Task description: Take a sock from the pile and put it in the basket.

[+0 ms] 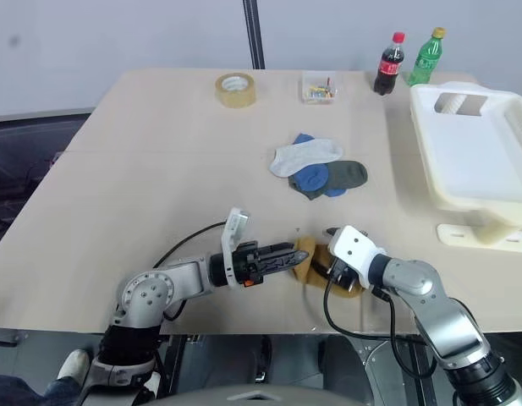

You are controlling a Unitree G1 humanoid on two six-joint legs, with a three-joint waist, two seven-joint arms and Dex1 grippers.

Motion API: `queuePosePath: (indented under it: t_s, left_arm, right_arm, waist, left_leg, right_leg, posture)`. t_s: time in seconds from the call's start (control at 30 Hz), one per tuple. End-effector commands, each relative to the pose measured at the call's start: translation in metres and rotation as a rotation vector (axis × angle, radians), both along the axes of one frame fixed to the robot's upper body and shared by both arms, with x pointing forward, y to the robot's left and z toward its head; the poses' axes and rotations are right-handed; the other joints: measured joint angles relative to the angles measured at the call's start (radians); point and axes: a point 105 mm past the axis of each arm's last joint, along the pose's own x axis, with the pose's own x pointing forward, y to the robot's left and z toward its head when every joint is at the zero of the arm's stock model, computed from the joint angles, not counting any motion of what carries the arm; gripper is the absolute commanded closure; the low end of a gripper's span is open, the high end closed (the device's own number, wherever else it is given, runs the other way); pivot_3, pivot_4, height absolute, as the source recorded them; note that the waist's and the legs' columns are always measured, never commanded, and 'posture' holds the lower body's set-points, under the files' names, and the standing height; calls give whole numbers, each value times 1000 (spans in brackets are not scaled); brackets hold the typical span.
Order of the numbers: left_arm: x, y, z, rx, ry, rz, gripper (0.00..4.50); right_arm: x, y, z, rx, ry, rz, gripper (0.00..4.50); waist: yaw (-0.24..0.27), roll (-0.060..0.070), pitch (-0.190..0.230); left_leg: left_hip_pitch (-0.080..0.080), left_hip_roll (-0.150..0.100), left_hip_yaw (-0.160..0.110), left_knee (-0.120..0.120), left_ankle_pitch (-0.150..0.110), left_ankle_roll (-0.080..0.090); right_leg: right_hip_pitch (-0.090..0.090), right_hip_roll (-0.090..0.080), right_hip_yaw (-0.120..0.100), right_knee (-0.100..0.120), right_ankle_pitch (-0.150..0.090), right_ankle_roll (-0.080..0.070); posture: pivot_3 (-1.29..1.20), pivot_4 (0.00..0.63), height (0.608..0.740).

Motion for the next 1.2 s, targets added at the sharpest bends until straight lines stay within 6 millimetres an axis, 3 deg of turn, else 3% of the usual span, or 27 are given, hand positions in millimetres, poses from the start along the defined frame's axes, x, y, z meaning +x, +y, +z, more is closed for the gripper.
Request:
queuePosePath:
  t_s: [0.03,0.2,0.6,0.87,1.2]
  left_arm:
    - [-12,-8,10,-33,-32,-68,1103]
    - [-7,-9,9,-32,-34,-57,1103]
    - [-3,-11,8,-51,-31,-37,1103]
    - [-4,-16,9,-55,-38,-64,1103]
    - [0,-33,8,-45,-60,-130,1103]
  right_arm:
    - [5,-3,1,-19,-30,-36,563]
    - [3,-6,18,14,-62,-42,563]
    - [-12,-49,45,-35,-26,-81,563]
    - [-26,-71,26,-105,105,-112,563]
    - [-15,-51,11,-52,105,-133,563]
  waist:
    - [0,0,0]
    - [0,0,0]
    - [2,0,2]
    - [2,-1,2]
    - [1,-1,2]
  left_leg:
    - [0,0,0,0,0,0]
    - [0,0,0,0,0,0]
    - [-2,0,-1,-1,0,0]
    - [-2,-1,-1,-1,0,0]
    - [-2,-1,0,0,0,0]
  right_leg:
    - [0,0,0,0,0,0]
    - [0,0,0,0,0,0]
    - [0,0,-1,-1,0,0]
    - [0,0,-1,-1,0,0]
    - [0,1,0,-1,0,0]
  posture:
    - [0,150,740]
    - [0,150,740]
    - [0,150,740]
    - [0,150,740]
    - [0,150,740]
